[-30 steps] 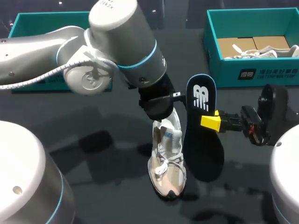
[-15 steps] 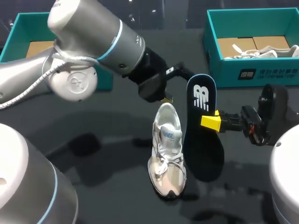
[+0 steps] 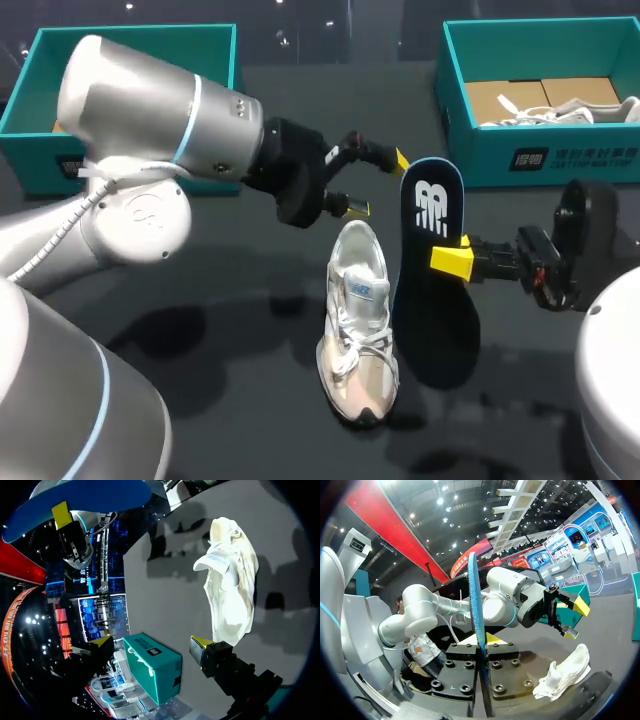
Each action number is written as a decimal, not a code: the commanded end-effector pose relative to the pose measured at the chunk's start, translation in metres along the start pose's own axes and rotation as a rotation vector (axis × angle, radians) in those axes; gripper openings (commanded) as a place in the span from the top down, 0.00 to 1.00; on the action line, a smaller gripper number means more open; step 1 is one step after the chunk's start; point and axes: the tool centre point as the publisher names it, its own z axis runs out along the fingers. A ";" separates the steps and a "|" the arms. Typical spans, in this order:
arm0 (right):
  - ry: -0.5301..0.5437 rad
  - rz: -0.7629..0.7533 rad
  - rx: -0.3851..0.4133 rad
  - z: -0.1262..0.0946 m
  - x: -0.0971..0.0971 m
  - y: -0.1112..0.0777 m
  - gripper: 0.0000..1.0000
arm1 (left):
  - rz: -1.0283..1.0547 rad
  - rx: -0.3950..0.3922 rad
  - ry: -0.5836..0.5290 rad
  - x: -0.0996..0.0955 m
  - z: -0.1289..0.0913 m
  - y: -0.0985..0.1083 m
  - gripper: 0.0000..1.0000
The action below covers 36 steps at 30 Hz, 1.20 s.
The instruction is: Take the shoe out of the shoebox, open the shoe tongue, remove and reinsert the insole, then place the shoe into the shoebox
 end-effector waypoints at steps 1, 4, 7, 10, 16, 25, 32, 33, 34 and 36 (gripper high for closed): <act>0.005 0.018 0.013 -0.001 -0.015 0.010 1.00 | -0.002 -0.034 -0.304 0.006 -0.006 -0.002 0.00; 0.011 0.048 0.022 -0.005 -0.034 0.019 1.00 | -0.007 -0.038 -0.362 0.002 -0.014 0.002 0.00; 0.041 0.060 0.002 -0.014 -0.054 0.030 1.00 | -0.027 -0.062 -0.419 -0.003 -0.021 0.006 0.00; 0.026 0.099 -0.005 -0.022 -0.076 0.041 1.00 | -0.050 -0.069 -0.469 -0.008 -0.026 0.012 0.00; -0.010 0.126 0.018 -0.024 -0.084 0.044 1.00 | -0.050 -0.069 -0.469 -0.008 -0.026 0.012 0.00; -0.011 0.144 0.028 -0.023 -0.090 0.047 1.00 | -0.036 -0.067 -0.499 -0.016 -0.024 0.014 0.00; -0.068 0.275 0.039 -0.032 -0.141 0.070 1.00 | -0.039 -0.058 -0.495 -0.025 -0.034 0.019 0.00; -0.081 0.303 0.033 -0.034 -0.149 0.070 1.00 | -0.040 -0.062 -0.486 -0.026 -0.037 0.020 0.00; -0.095 0.321 0.036 -0.037 -0.158 0.069 1.00 | -0.042 -0.058 -0.483 -0.027 -0.041 0.021 0.00; -0.095 0.321 0.036 -0.037 -0.158 0.069 1.00 | -0.041 -0.045 -0.473 -0.028 -0.046 0.022 0.00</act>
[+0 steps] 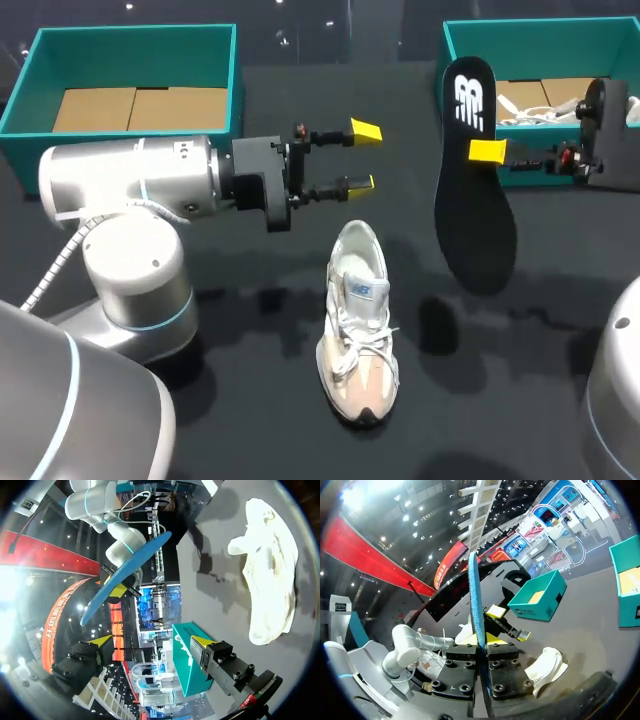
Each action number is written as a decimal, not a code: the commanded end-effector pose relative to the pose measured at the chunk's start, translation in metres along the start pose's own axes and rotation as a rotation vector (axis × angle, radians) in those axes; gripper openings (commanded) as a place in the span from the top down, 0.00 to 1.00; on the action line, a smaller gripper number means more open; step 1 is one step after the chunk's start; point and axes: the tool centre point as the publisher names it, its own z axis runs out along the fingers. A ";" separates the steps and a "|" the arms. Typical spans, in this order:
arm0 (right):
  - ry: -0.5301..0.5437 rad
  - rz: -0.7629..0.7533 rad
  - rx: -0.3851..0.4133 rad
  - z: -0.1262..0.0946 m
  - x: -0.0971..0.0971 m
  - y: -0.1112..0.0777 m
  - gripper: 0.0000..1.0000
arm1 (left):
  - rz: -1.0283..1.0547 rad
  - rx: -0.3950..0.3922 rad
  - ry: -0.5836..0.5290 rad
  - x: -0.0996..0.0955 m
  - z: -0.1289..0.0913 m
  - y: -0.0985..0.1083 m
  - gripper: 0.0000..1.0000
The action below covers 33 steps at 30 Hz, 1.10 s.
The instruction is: Take the shoe out of the shoebox, open the shoe tongue, remove and reinsert the insole, then place the shoe into the shoebox
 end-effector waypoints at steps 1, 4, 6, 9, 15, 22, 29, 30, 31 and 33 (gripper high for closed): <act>0.021 0.005 0.025 0.008 -0.020 0.007 1.00 | -0.003 0.021 0.030 -0.009 -0.009 0.003 0.00; 0.021 0.005 0.025 0.008 -0.020 0.007 1.00 | -0.003 0.021 0.030 -0.009 -0.009 0.003 0.00; 0.021 0.005 0.025 0.008 -0.020 0.007 1.00 | -0.003 0.021 0.030 -0.009 -0.009 0.003 0.00; 0.021 0.005 0.025 0.008 -0.020 0.007 1.00 | -0.003 0.021 0.030 -0.009 -0.009 0.003 0.00; 0.004 0.101 0.056 0.018 -0.041 0.024 1.00 | -0.003 0.021 0.030 -0.009 -0.009 0.003 0.00; -0.055 0.226 0.074 0.027 -0.064 0.042 1.00 | -0.003 0.021 0.030 -0.009 -0.009 0.003 0.00; -0.055 0.226 0.074 0.027 -0.064 0.042 1.00 | -0.003 0.021 0.030 -0.009 -0.009 0.003 0.00; -0.055 0.226 0.074 0.027 -0.064 0.042 1.00 | -0.003 0.021 0.030 -0.009 -0.009 0.003 0.00; -0.055 0.226 0.074 0.027 -0.064 0.042 1.00 | -0.003 0.021 0.030 -0.009 -0.009 0.003 0.00; -0.065 0.265 0.085 0.032 -0.067 0.042 1.00 | -0.007 0.029 0.026 -0.008 -0.007 0.004 0.00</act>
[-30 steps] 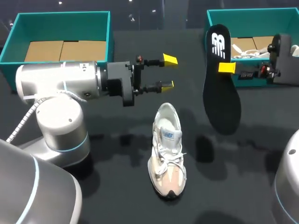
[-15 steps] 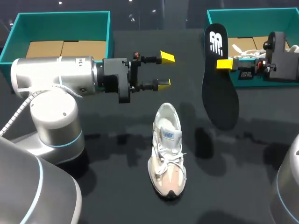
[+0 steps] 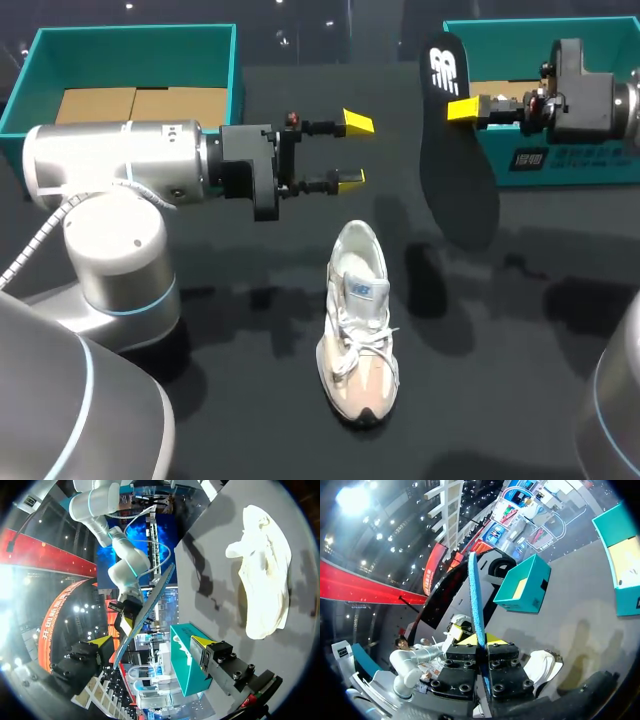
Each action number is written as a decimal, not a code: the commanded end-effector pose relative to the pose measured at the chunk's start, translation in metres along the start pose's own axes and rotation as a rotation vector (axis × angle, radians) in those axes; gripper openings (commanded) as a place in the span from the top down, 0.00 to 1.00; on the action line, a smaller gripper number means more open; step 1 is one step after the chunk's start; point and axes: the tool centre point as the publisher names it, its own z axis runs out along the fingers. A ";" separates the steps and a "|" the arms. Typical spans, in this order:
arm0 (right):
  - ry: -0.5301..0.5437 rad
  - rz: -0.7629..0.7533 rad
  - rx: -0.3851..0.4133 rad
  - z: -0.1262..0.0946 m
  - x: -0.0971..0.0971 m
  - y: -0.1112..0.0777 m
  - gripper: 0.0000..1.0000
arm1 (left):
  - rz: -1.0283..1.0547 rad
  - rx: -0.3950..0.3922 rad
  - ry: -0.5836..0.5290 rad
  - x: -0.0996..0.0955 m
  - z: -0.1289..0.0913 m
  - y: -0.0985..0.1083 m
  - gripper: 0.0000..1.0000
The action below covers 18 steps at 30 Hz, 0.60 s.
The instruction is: Take the shoe out of the shoebox, open the shoe tongue, remove and reinsert the insole, then place the shoe into the shoebox
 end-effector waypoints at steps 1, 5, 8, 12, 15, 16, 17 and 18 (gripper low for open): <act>-0.003 0.078 0.033 0.010 -0.004 0.002 1.00 | 0.003 0.012 -0.009 0.000 0.005 0.001 0.00; -0.018 0.182 0.062 0.023 -0.013 -0.001 1.00 | 0.004 0.034 -0.006 0.000 0.012 0.002 0.00; -0.010 0.258 0.044 0.030 -0.022 -0.007 1.00 | 0.001 0.053 0.003 -0.002 0.018 0.002 0.00; -0.012 0.319 0.001 0.030 -0.028 -0.012 1.00 | 0.003 0.063 0.007 -0.004 0.021 0.002 0.00; -0.012 0.319 0.001 0.030 -0.028 -0.012 1.00 | 0.003 0.063 0.007 -0.004 0.021 0.002 0.00; -0.012 0.319 0.001 0.030 -0.028 -0.012 1.00 | 0.003 0.063 0.007 -0.004 0.021 0.002 0.00; -0.012 0.319 0.001 0.030 -0.028 -0.012 1.00 | 0.003 0.063 0.007 -0.004 0.021 0.002 0.00; -0.012 0.319 0.001 0.030 -0.028 -0.012 1.00 | 0.003 0.063 0.007 -0.004 0.021 0.002 0.00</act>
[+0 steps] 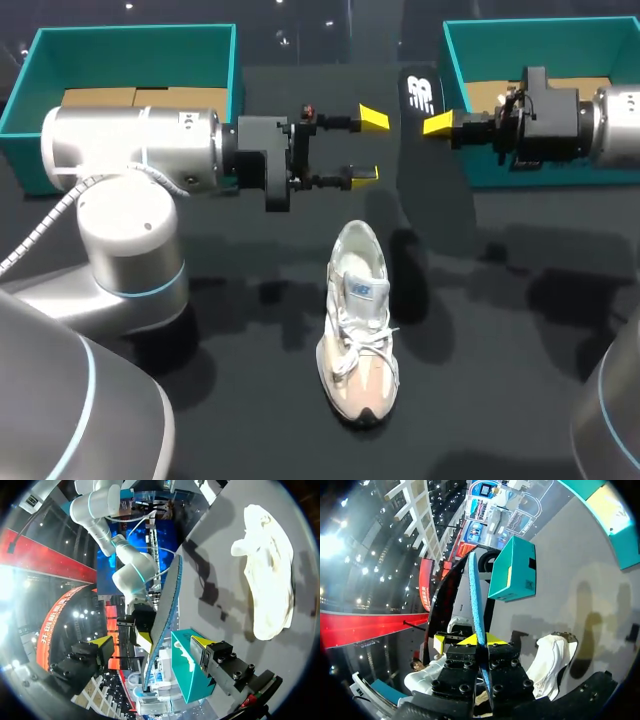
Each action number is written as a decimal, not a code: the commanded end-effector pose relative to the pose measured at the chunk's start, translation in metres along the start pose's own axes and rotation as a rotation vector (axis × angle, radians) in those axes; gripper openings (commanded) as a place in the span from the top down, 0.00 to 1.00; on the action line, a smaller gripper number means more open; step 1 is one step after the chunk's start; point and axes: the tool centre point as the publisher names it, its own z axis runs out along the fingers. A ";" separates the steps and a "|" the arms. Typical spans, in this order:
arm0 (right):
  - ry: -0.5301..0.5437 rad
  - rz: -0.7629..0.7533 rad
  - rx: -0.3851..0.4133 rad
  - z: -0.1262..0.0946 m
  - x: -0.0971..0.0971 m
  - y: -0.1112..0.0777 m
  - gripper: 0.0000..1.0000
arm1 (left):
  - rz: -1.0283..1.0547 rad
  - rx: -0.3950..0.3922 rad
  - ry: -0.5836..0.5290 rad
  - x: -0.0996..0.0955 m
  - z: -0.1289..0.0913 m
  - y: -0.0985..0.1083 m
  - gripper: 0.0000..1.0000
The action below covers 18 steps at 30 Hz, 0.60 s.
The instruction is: Take the shoe out of the shoebox, open the shoe tongue, remove and reinsert the insole, then place the shoe into the shoebox
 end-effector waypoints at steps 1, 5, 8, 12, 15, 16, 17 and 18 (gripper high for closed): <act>-0.004 0.001 -0.004 0.000 0.001 -0.002 1.00 | 0.001 0.001 0.002 0.000 0.002 0.001 0.00; 0.008 0.025 -0.002 0.005 0.001 0.000 1.00 | -0.003 -0.007 0.002 0.002 0.007 0.002 0.00; 0.019 0.093 0.017 0.013 0.001 0.003 1.00 | -0.011 -0.013 0.003 0.005 0.014 0.004 0.00; 0.037 0.165 0.032 0.020 -0.004 0.003 1.00 | -0.024 -0.010 0.003 0.008 0.021 0.004 0.16; 0.039 0.197 0.030 0.023 -0.006 0.002 1.00 | -0.030 -0.008 0.003 0.009 0.024 0.002 0.32; 0.042 0.207 0.022 0.023 -0.007 0.002 1.00 | -0.032 -0.006 0.003 0.009 0.025 0.001 0.42; 0.041 0.213 0.017 0.023 -0.008 0.002 1.00 | -0.035 -0.003 0.001 0.009 0.025 0.000 0.46; 0.041 0.219 0.012 0.023 -0.008 0.002 1.00 | -0.036 -0.001 0.000 0.009 0.026 -0.001 0.50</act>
